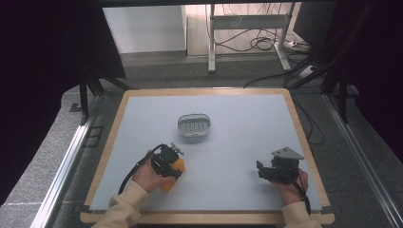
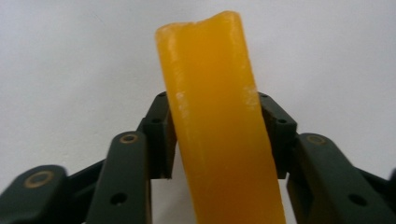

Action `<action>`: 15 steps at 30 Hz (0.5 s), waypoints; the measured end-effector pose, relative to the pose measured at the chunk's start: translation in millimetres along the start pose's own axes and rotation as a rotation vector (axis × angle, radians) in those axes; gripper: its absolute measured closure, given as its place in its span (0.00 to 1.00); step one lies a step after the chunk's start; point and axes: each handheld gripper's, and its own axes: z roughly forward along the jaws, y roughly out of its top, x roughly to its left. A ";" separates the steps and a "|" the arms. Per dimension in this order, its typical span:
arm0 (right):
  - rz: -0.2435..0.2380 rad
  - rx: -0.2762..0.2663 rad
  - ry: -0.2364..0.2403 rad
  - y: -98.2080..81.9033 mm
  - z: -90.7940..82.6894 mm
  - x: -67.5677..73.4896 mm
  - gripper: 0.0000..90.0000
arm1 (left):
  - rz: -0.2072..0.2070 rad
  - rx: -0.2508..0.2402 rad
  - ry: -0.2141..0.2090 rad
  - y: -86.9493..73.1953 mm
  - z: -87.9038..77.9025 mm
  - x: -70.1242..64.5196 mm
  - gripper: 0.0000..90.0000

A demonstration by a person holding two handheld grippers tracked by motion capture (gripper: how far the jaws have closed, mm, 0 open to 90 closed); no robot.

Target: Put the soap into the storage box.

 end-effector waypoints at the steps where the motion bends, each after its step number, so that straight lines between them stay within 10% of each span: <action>1: -0.001 0.000 -0.001 0.1 0.1 0.2 0.12 | -0.016 -0.010 -0.008 -0.2 0.6 0.0 0.63; 15: -0.001 0.001 -0.004 0.4 -0.7 0.5 0.12 | -0.016 -0.020 -0.030 -0.4 -1.1 -1.9 0.69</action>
